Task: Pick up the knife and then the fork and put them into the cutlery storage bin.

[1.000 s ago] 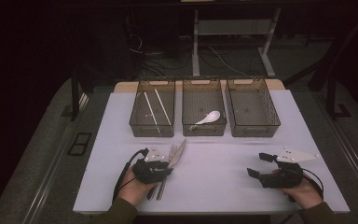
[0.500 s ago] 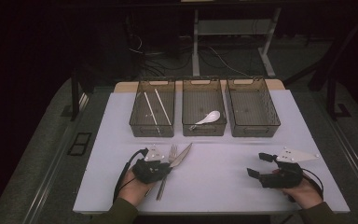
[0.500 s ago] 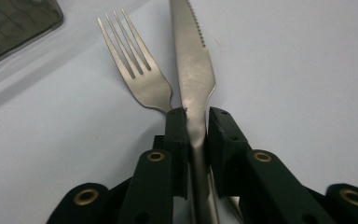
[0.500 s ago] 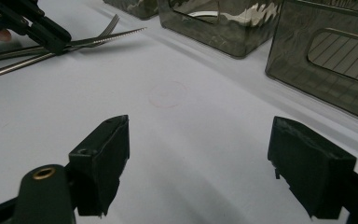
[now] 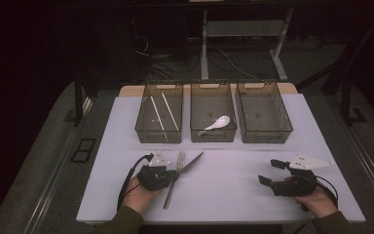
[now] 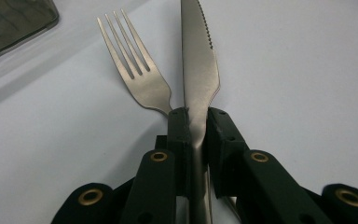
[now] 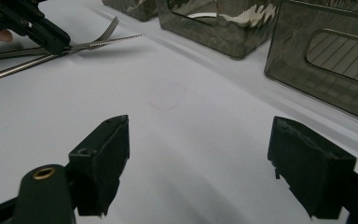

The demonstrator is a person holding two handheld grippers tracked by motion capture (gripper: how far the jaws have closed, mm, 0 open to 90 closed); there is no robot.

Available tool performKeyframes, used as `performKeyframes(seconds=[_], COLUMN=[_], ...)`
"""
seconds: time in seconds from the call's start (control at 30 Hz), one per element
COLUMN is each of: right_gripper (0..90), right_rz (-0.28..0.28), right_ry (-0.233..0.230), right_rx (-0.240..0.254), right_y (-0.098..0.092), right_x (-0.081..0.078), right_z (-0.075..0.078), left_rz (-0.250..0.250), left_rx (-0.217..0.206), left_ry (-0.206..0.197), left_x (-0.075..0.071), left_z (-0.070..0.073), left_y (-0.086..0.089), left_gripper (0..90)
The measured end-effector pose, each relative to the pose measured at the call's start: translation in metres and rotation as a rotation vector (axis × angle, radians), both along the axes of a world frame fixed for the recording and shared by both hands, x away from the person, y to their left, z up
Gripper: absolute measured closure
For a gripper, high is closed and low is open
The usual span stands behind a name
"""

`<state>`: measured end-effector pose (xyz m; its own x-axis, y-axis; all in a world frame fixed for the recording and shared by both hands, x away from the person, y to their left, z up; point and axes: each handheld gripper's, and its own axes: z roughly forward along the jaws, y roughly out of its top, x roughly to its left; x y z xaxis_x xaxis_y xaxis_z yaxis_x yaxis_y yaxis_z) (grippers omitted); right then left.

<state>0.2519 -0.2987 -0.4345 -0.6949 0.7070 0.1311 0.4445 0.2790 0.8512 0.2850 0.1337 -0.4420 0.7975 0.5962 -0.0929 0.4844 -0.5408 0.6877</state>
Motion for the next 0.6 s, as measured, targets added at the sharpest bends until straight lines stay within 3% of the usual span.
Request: performKeyframes(seconds=[0.13,0.6], right_gripper=[20.4,20.3], right_rz=[0.001,0.007], right_ry=[-0.001,-0.002], right_rx=[0.000,0.014], right_y=[0.000,0.002], right_x=[0.000,0.000], right_z=[0.000,0.000], left_rz=[-0.020,-0.039], left_rx=[0.006,-0.044], left_ry=[-0.010,-0.035], left_x=[0.000,-0.002], left_z=[0.001,0.012], left_y=[-0.001,-0.002], left_gripper=[79.2,79.3])
